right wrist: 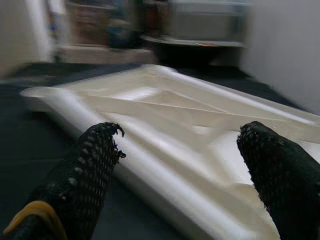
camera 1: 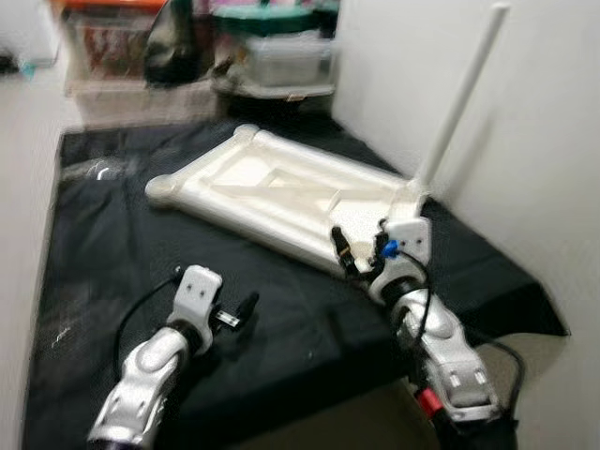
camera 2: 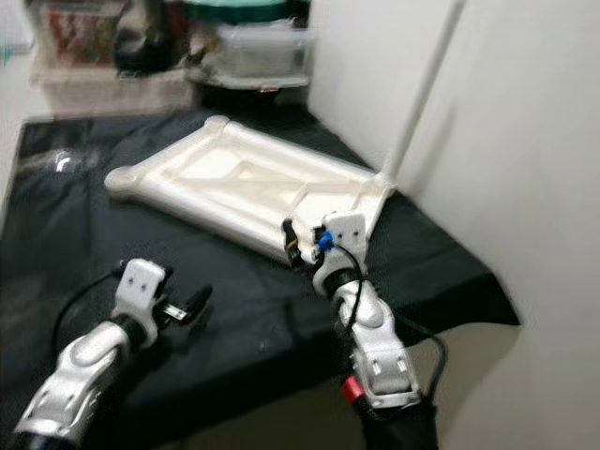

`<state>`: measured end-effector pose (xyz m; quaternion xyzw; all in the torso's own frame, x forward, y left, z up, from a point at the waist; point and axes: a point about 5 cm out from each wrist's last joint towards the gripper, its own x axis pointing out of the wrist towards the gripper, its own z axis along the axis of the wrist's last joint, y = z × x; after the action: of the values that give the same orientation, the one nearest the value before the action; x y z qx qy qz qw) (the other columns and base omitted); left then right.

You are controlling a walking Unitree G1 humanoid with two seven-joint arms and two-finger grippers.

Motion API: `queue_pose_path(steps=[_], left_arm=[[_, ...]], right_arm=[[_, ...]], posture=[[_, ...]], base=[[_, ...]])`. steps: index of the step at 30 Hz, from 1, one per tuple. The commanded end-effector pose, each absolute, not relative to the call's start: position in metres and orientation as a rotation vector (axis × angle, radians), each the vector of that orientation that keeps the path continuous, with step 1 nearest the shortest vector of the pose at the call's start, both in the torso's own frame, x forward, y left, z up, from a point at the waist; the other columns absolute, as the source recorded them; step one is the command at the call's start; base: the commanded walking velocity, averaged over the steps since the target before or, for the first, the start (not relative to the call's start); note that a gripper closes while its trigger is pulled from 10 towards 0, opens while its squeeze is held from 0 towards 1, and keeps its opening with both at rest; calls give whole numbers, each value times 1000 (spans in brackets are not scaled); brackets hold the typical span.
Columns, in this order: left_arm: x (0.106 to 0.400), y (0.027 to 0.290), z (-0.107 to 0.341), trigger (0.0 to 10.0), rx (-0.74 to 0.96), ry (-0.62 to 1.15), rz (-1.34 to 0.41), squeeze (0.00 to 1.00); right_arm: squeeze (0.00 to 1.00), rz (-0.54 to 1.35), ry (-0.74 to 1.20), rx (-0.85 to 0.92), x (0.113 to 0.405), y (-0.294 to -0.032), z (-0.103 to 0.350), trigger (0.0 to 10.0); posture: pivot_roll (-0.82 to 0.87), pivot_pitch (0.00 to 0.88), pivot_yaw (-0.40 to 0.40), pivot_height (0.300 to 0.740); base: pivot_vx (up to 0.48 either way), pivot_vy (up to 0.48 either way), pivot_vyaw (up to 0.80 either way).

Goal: Building children table

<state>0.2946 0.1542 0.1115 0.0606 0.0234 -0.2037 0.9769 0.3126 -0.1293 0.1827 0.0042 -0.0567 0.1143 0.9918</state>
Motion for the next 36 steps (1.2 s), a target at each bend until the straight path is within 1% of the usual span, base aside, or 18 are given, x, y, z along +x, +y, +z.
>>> queue_pose_path(steps=[1,9,13,16,31,36], left_arm=[[291,153,109,10000,101,57,-412,0],[291,152,109,10000,99,57,-415,0],[290,152,109,10000,97,59,-415,0],[291,152,109,10000,99,58,-416,0],[293,149,110,10000,110,55,-410,0],[293,148,108,10000,117,62,-413,0]], right_arm=[[0,200,-127,27,312,-135,184,10000],[0,172,-128,34,314,-138,184,10000],[0,164,-126,-5,314,-138,183,10000],[0,148,-123,11,315,-140,183,10000],[0,85,-122,-5,316,-149,182,10000],[0,71,-122,-14,316,-150,182,10000]], posture=[[55,0,-87,740],[53,0,-85,740],[52,0,-84,740],[51,0,-82,740],[39,0,-76,740],[36,0,-76,740]], base=[[-405,0,0],[-385,0,0],[-363,0,0],[-318,0,165],[0,0,0],[0,-455,0]])
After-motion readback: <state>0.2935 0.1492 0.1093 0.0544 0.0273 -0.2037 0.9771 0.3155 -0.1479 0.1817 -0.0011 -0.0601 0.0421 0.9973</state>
